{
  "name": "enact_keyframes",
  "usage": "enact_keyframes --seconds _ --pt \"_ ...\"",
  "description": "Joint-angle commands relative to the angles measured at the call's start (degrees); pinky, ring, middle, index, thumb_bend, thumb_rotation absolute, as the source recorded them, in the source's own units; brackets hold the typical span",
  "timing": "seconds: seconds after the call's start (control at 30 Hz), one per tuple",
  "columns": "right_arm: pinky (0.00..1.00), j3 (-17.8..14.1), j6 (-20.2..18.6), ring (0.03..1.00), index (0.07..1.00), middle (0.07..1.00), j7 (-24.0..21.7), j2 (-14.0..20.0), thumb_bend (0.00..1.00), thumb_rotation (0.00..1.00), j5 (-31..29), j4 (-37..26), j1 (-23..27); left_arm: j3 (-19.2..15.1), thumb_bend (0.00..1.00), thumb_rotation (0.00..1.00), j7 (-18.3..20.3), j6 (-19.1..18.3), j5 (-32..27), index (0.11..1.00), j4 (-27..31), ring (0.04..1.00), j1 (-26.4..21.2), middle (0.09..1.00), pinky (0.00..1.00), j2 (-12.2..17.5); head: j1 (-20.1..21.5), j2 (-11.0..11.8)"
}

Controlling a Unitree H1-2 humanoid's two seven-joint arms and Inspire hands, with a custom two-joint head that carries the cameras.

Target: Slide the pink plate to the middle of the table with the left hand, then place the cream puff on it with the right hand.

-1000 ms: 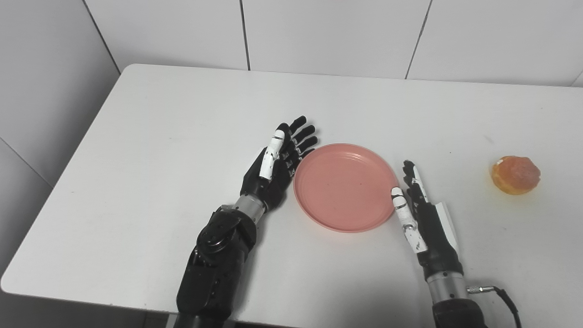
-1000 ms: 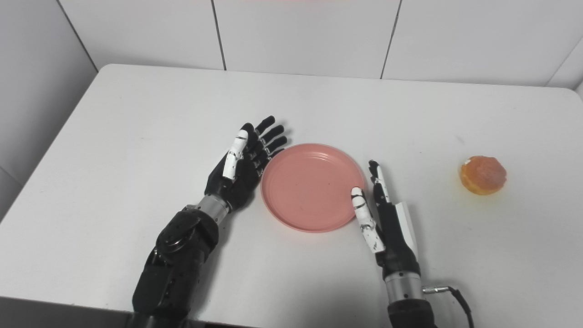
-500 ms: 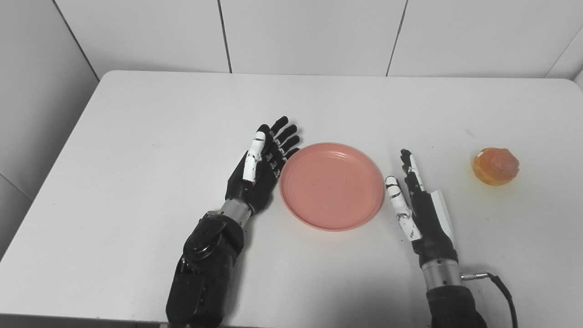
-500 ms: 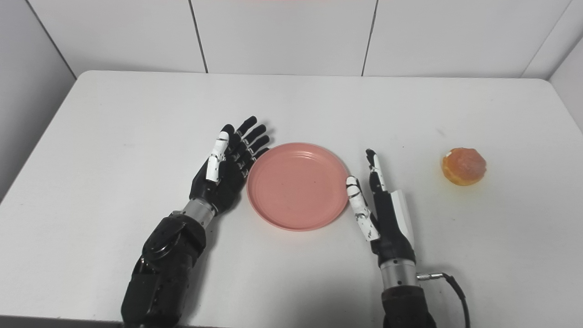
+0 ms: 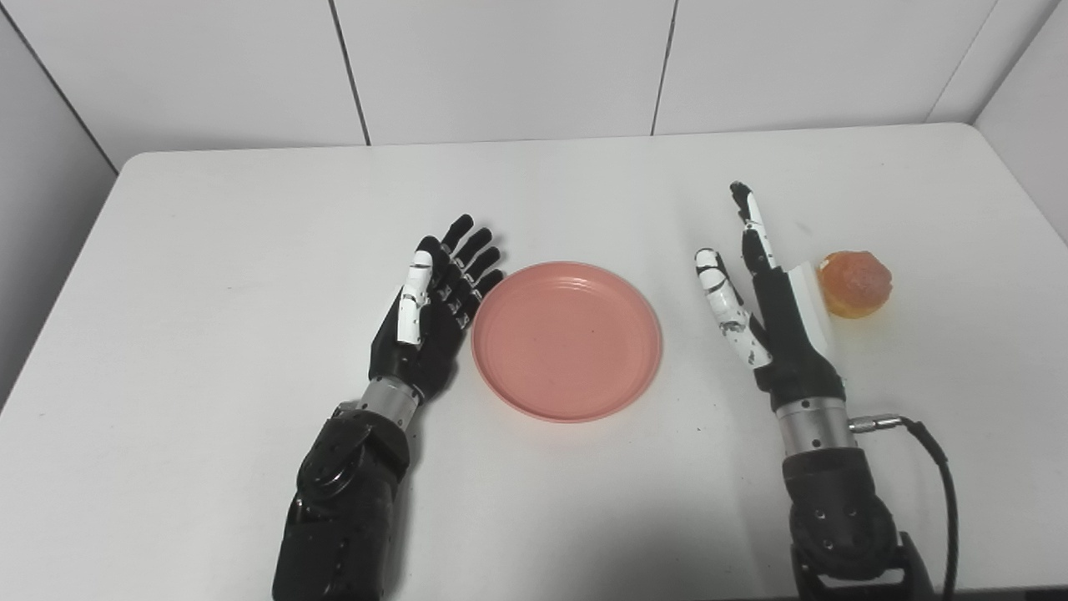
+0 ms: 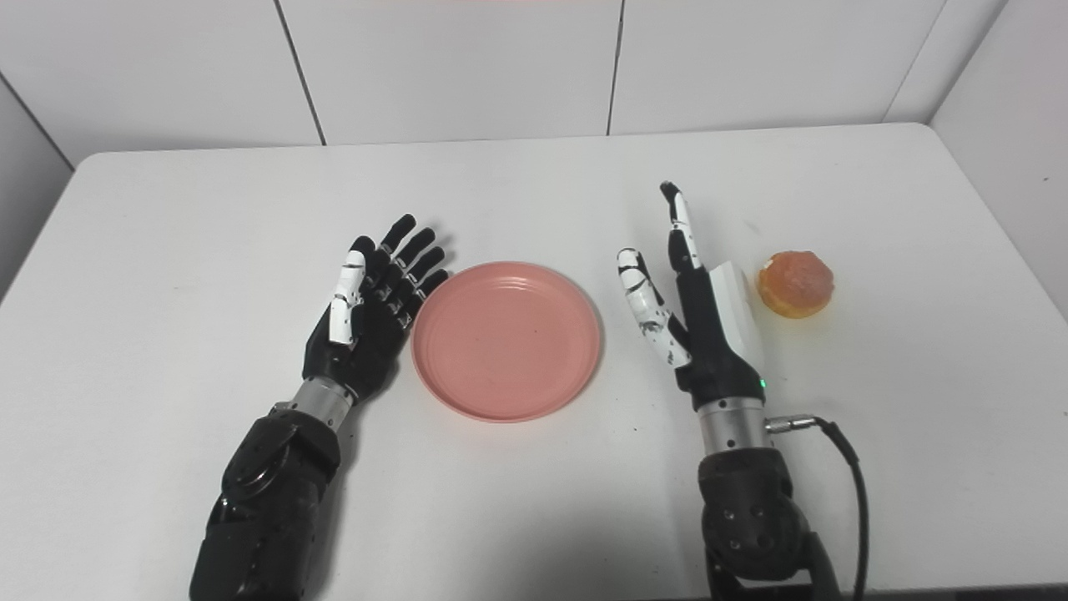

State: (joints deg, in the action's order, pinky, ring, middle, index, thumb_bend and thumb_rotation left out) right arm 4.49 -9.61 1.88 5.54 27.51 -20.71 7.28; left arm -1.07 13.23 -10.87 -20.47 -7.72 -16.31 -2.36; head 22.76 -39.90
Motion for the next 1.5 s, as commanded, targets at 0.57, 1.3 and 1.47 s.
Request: enact_keyframes --seconds 0.57,1.3,1.47 --pt "0.83 -5.0 -2.6 0.917 0.952 0.953 0.8 8.2 0.66 0.9 11.3 -1.4 6.8 -3.6 0.42 1.0 5.8 4.8 -3.1 0.934 -12.9 0.943 -0.2 0.946 0.95 3.6 11.1 3.5" --pt "0.71 -9.0 -12.3 0.891 0.982 0.958 -7.5 18.4 0.97 0.67 22.9 0.3 8.5 -5.8 0.38 1.0 5.9 3.7 -4.8 0.929 -14.3 0.933 -1.5 0.94 0.95 4.6 15.7 3.4" --pt "0.76 -9.5 -13.3 0.909 0.989 0.964 -9.9 20.4 0.96 0.68 23.0 1.8 7.9 -6.0 0.39 1.0 5.7 2.9 -5.2 0.929 -13.7 0.933 -1.4 0.939 0.95 4.7 16.1 2.8"
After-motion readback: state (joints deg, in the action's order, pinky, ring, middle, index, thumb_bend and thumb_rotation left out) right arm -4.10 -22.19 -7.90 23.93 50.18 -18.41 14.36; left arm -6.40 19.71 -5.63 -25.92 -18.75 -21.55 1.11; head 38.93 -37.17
